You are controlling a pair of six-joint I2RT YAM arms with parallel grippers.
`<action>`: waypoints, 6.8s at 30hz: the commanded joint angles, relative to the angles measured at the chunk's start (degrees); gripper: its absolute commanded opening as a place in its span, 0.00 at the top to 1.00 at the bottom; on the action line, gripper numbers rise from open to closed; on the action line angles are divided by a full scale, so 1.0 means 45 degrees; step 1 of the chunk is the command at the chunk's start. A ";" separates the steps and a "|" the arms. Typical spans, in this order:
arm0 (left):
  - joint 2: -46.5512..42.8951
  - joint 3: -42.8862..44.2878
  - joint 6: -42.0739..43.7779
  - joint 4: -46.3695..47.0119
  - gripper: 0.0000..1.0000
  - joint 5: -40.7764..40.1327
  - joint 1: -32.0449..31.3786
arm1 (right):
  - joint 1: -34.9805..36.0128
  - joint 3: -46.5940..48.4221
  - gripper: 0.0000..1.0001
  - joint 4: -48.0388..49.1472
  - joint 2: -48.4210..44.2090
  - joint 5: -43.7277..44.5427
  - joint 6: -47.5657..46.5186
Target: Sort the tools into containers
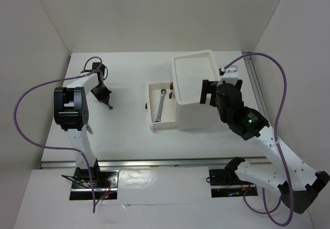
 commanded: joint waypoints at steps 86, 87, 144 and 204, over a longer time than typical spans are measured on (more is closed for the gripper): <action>-0.6433 -0.3971 -0.2273 0.1749 0.16 -0.1864 -0.5134 | 0.0130 0.0986 0.00 0.0926 -0.0785 -0.1189 -0.0358; -0.7017 -0.3854 -0.2137 0.0698 0.16 -0.2002 -0.4822 | 0.0246 0.1103 0.00 0.1062 -0.0902 -0.1307 -0.0493; -0.9236 -0.3051 0.2769 0.2248 1.00 0.4255 0.1123 | 0.0363 0.0206 0.00 0.1044 -0.3794 -0.3929 0.0403; -1.4376 -0.2131 0.0949 0.0187 0.00 -0.1378 -0.7007 | 0.0364 0.3136 0.00 -0.3272 -0.3030 0.2343 0.0853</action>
